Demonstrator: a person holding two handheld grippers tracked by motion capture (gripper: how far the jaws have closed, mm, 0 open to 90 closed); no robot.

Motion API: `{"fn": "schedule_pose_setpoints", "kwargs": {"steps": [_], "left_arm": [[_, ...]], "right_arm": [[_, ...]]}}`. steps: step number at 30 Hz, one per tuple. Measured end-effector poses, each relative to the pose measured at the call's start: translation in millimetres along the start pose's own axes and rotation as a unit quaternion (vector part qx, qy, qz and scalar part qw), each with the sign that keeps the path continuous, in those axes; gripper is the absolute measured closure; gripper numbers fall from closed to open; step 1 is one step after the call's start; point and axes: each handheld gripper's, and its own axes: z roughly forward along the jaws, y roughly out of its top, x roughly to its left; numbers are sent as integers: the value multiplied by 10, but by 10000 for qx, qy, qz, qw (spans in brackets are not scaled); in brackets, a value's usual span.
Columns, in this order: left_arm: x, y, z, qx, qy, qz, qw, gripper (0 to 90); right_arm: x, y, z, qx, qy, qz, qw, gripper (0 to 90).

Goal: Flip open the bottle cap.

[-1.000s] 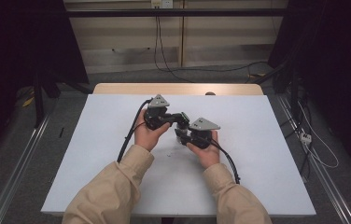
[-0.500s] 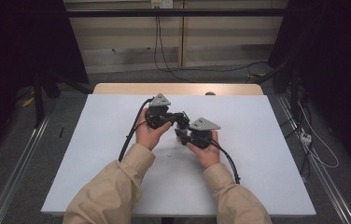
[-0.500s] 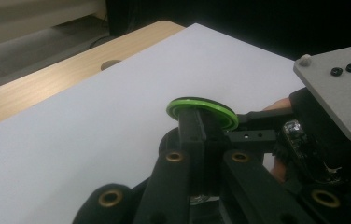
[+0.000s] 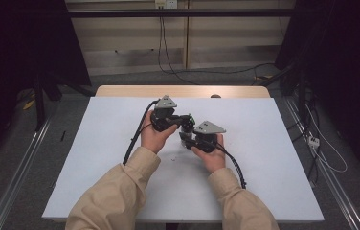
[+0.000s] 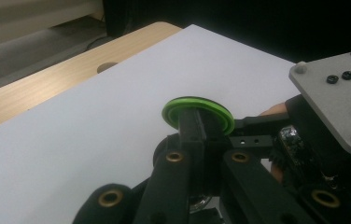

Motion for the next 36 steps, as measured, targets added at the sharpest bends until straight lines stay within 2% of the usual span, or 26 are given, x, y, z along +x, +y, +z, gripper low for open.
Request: {"fn": "schedule_pose_setpoints", "kwargs": {"steps": [8, 26, 36], "left_arm": [[-18, 43, 13, -30, -17, 68, 10000, 900], [-18, 55, 67, -38, -34, 35, 10000, 900], [-21, 61, 25, -28, -100, -13, 9999, 900]], "right_arm": [[1, 0, 0, -1, 0, 0, 10000, 534], [3, -1, -2, 2, 8, 4, 10000, 534], [-1, 0, -3, 5, 11, 41, 10000, 531]]}}
